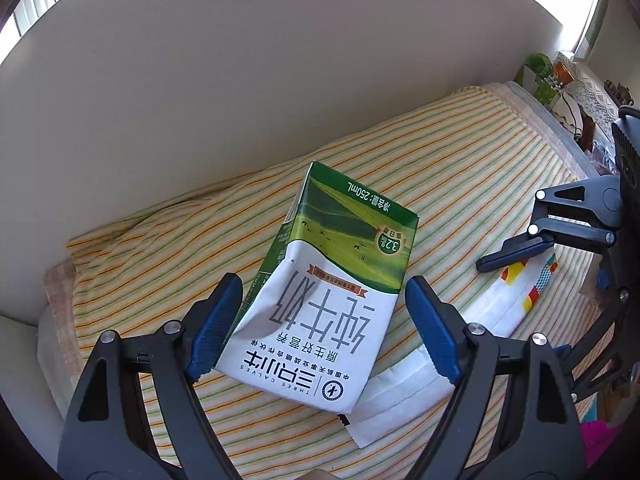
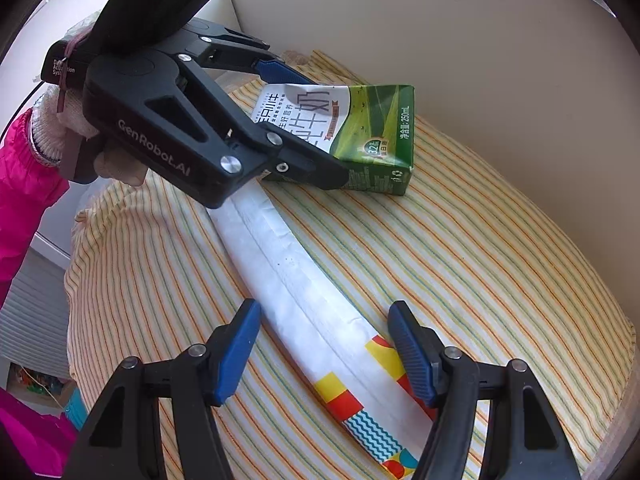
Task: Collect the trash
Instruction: 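Grasp the green milk carton with the left gripper while the right grasps the white strip packet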
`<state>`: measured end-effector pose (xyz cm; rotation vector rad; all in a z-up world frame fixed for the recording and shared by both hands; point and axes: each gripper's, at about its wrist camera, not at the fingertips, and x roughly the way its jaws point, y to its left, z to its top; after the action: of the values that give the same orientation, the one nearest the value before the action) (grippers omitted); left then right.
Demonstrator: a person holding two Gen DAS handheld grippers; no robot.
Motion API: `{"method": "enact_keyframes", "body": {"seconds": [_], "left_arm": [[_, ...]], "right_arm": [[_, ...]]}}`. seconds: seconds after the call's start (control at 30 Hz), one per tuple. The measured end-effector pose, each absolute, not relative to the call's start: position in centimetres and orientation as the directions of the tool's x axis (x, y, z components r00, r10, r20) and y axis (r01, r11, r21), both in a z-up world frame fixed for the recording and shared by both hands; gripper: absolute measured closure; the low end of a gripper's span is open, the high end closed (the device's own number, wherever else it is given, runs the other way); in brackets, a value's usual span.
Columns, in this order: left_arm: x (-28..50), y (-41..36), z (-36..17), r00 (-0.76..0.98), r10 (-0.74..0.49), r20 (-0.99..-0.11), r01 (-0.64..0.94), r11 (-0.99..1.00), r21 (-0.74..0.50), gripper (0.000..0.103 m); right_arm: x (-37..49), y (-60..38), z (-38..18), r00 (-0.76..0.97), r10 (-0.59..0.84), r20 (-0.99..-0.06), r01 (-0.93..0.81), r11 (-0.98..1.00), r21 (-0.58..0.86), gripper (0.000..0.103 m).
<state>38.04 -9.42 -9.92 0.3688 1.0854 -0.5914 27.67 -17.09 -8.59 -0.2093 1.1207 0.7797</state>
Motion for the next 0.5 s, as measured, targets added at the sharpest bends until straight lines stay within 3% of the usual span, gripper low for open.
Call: {"method": "enact_keyframes", "body": {"seconds": [0.17,0.27,0.4,0.5], "left_arm": [[37.5,-10.5,-11.0,0.388,-0.179,-0.904,0.632,0.766,0.120,0.017],[38.2,-10.3,-11.5,0.389,-0.178,-0.904,0.608,0.787,0.107,0.019],[39.1,-8.9,-11.3,0.389,-0.218,-0.895,0.554,0.832,0.039,0.039],[39.2,-7.7,-11.0,0.406,-0.215,-0.888,0.517,0.855,0.030,0.040]], "right_arm": [[27.3,-16.3,-8.6,0.217,0.439,-0.872,-0.661,0.724,0.200,0.034],[27.2,-15.7,-8.6,0.228,0.424,-0.876,-0.664,0.726,0.178,0.034],[26.9,-14.7,-8.6,0.247,0.409,-0.878,-0.669,0.728,0.151,0.033],[26.9,-14.1,-8.7,0.257,0.399,-0.880,-0.679,0.723,0.130,0.032]]}}
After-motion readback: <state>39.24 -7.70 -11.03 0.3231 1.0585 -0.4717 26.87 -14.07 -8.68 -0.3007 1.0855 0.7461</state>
